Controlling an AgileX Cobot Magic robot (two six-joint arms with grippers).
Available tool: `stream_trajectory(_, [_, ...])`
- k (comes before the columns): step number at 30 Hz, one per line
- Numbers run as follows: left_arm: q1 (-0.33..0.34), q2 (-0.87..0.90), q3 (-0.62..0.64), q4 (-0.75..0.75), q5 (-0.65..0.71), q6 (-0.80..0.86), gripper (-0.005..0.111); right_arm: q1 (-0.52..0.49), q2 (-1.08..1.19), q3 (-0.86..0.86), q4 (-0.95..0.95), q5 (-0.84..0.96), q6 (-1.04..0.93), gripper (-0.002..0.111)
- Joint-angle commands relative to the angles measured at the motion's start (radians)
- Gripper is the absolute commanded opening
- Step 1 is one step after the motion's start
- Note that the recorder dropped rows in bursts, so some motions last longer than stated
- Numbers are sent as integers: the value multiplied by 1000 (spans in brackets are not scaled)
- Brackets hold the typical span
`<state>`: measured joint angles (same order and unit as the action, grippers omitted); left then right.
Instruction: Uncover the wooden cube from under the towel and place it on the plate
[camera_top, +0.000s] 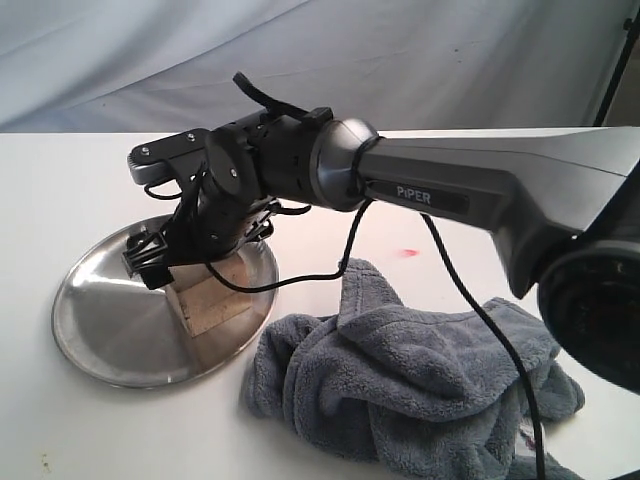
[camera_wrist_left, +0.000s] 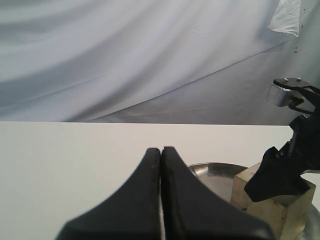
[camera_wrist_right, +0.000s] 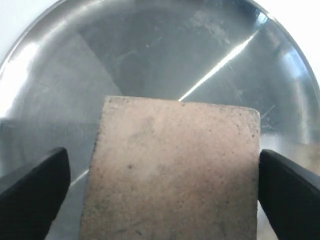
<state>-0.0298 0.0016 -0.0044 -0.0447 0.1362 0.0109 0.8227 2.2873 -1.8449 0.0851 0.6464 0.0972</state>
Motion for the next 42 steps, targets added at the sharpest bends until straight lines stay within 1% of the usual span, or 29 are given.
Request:
stream_trajectory(1, [2, -2, 4, 1, -1, -1, 1, 5, -28, -6, -24, -18, -14, 96])
stream_trajectory(7, [2, -2, 4, 1, -1, -3, 1, 5, -103, -6, -85, -27, -14, 102])
stream_trajectory(13, [2, -2, 4, 1, -1, -3, 1, -10, -199, 7, -128, 10, -14, 102])
stream_trajectory(16, [2, -2, 4, 1, -1, -3, 1, -49, -264, 88, -129, 15, -14, 102])
stream_trajectory(18, [2, -2, 4, 1, -1, -1, 1, -88, -342, 205, -127, -8, -14, 101])
stream_trajectory(19, [2, -2, 4, 1, -1, -1, 1, -113, -402, 289, -127, -51, -14, 100])
stream_trajectory(20, [2, -2, 4, 1, -1, -1, 1, -142, -470, 381, -127, -118, -14, 97])
stream_trajectory(21, [2, -2, 4, 1, -1, -1, 1, -159, -509, 426, -129, -153, -14, 93])
stream_trajectory(22, [2, -2, 4, 1, -1, -1, 1, -193, -588, 506, -129, -215, -14, 85])
stream_trajectory(23, [2, -2, 4, 1, -1, -1, 1, -215, -628, 549, -130, -248, -16, 79])
stream_trajectory(24, [2, -2, 4, 1, -1, -1, 1, -266, -705, 636, -130, -303, -22, 65])
stream_trajectory(25, [2, -2, 4, 1, -1, -1, 1, -290, -734, 671, -130, -320, -22, 60])
stream_trajectory(26, [2, -2, 4, 1, -1, -1, 1, -355, -806, 756, -130, -363, -22, 46])
stream_trajectory(29, [2, -2, 4, 1, -1, -3, 1, -518, -941, 918, -130, -428, -22, 22])
stream_trajectory(32, [2, -2, 4, 1, -1, -3, 1, -617, -1014, 999, -124, -466, -12, 11])
stream_trajectory(34, [2, -2, 4, 1, -1, -3, 1, -706, -1084, 1071, -124, -531, 19, 1])
stream_trajectory(35, [2, -2, 4, 1, -1, -3, 1, -751, -1133, 1113, -124, -571, 22, 0])
stream_trajectory(37, [2, -2, 4, 1, -1, -1, 1, -787, -1213, 1158, -126, -597, 22, 0])
stream_trajectory(40, [2, -2, 4, 1, -1, -3, 1, -793, -1312, 1199, -171, -612, 22, 0])
stream_trajectory(42, [2, -2, 4, 1, -1, -3, 1, -793, -1427, 1248, -220, -616, 22, 0])
